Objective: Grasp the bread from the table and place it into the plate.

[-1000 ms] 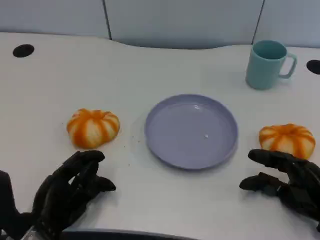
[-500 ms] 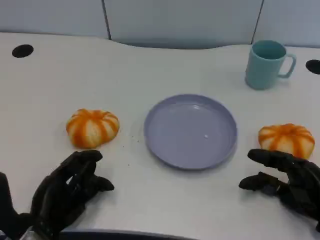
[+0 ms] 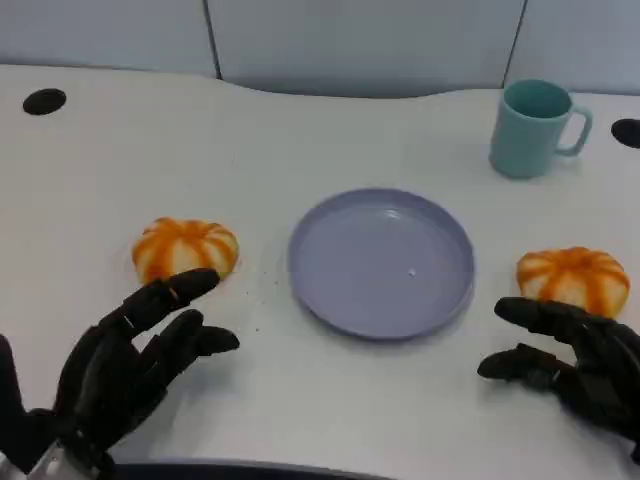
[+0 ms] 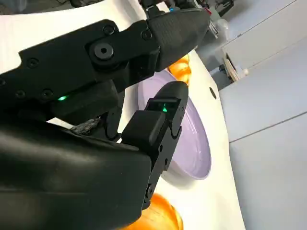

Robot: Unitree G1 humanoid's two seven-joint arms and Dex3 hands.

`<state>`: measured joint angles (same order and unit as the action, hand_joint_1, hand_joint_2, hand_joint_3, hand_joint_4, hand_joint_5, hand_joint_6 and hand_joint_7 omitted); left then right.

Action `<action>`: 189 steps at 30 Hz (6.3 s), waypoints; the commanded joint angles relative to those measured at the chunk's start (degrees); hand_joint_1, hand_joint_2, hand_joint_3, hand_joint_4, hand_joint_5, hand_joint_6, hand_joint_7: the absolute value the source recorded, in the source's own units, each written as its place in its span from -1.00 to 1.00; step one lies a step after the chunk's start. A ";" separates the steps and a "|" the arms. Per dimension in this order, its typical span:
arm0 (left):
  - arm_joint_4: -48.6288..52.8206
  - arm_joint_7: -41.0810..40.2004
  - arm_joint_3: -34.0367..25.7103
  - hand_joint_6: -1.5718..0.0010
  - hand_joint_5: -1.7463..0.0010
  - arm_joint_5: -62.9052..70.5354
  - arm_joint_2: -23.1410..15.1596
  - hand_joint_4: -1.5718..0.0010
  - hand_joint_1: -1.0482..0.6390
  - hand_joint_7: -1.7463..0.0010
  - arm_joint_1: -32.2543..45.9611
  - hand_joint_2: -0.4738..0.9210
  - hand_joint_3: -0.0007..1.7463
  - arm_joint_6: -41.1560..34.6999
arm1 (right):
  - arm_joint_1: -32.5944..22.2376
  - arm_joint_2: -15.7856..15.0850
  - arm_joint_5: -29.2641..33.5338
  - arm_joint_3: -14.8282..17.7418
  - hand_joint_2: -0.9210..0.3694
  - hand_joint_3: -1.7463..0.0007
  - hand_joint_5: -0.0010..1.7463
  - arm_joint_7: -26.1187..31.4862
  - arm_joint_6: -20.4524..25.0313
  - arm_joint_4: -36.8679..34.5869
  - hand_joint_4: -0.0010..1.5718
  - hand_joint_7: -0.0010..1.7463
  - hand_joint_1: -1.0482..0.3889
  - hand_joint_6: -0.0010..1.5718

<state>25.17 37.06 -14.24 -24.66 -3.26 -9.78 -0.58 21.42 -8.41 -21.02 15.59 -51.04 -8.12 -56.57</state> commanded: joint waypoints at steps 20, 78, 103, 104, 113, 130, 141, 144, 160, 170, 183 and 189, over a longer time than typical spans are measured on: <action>-5.68 -14.52 10.22 0.42 0.34 28.00 -12.32 0.70 -0.25 1.00 -2.81 0.91 -1.00 24.50 | -3.09 0.61 0.23 -0.40 -1.00 0.91 -0.01 1.39 2.30 2.73 -0.03 -1.00 -0.07 0.31; 19.73 -19.73 37.54 0.67 0.69 67.52 -18.65 0.93 -0.45 0.99 -37.45 0.87 -1.00 1.18 | -3.40 1.15 -0.39 -0.73 -1.00 0.92 -0.01 1.33 2.65 3.83 -0.05 -0.99 -0.05 0.31; 49.72 -30.30 43.21 0.58 0.80 66.63 -8.55 0.83 -0.46 0.99 -47.84 0.82 -1.00 0.61 | -2.70 0.70 -1.95 0.50 -1.00 0.92 0.24 -2.84 1.62 0.71 -0.26 -1.00 -0.13 0.23; 49.98 -30.54 43.43 0.58 0.80 66.71 -8.32 0.83 -0.46 0.99 -47.87 0.82 -1.00 0.46 | -2.64 0.69 -2.06 0.60 -1.00 0.92 0.25 -3.06 1.62 0.48 -0.26 -1.00 -0.13 0.23; 51.08 -33.85 44.89 0.57 0.79 66.99 -6.71 0.79 -0.37 0.99 -47.30 0.80 -1.00 0.71 | -3.43 0.42 -1.22 -0.07 -1.00 0.90 0.26 -2.24 1.45 1.93 -0.28 -0.99 -0.13 0.24; 52.59 -39.43 48.42 0.53 0.80 68.48 -5.00 0.66 -0.25 0.98 -45.68 0.80 -1.00 -0.42 | -4.60 0.71 -1.95 -0.04 -1.00 0.91 0.28 -2.65 2.29 3.67 -0.30 -0.99 -0.15 0.23; 53.07 -42.25 48.23 0.08 0.55 67.73 -5.01 0.07 -0.01 0.94 -43.66 0.99 -0.94 0.66 | -5.18 0.43 -1.73 -0.25 -1.00 0.89 0.28 -2.43 3.17 4.96 -0.30 -1.00 -0.12 0.22; 53.21 -41.75 48.16 -0.11 0.12 67.55 -5.08 0.06 0.02 0.96 -43.58 1.00 -0.93 1.07 | -5.27 0.58 -2.17 0.05 -1.00 0.89 0.29 -2.60 3.69 5.22 -0.31 -1.00 -0.11 0.22; 53.67 -42.48 49.26 -0.28 -0.29 68.54 -4.37 0.10 -0.13 0.99 -42.73 1.00 -0.85 -1.66 | -5.77 0.48 -1.57 -0.20 -1.00 0.91 0.28 -1.97 3.33 5.96 -0.29 -1.00 -0.15 0.22; 53.37 -45.86 47.29 -0.14 -0.16 66.50 -5.33 0.27 -0.10 0.99 -41.78 1.00 -0.55 0.66 | -6.34 0.84 -2.11 -0.05 -1.00 0.91 0.28 -1.50 3.71 7.04 -0.28 -0.99 -0.12 0.23; 52.24 -50.03 43.16 -0.13 -0.67 63.72 -8.77 0.27 -0.13 0.42 -44.32 1.00 -0.64 8.45 | -5.82 1.02 -2.49 0.31 -1.00 0.91 0.28 -1.94 3.74 6.16 -0.27 -0.99 -0.12 0.23; 52.22 -51.03 43.07 0.36 -0.99 64.39 -9.41 0.26 -0.11 -0.78 -44.84 1.00 -0.66 9.75 | -5.70 1.08 -2.47 0.35 -1.00 0.90 0.28 -2.23 2.97 5.60 -0.27 -0.99 -0.12 0.23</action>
<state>77.49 -13.11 28.95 39.83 -11.52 -53.59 8.79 16.51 -7.16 -23.46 15.72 -53.62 -5.50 -49.57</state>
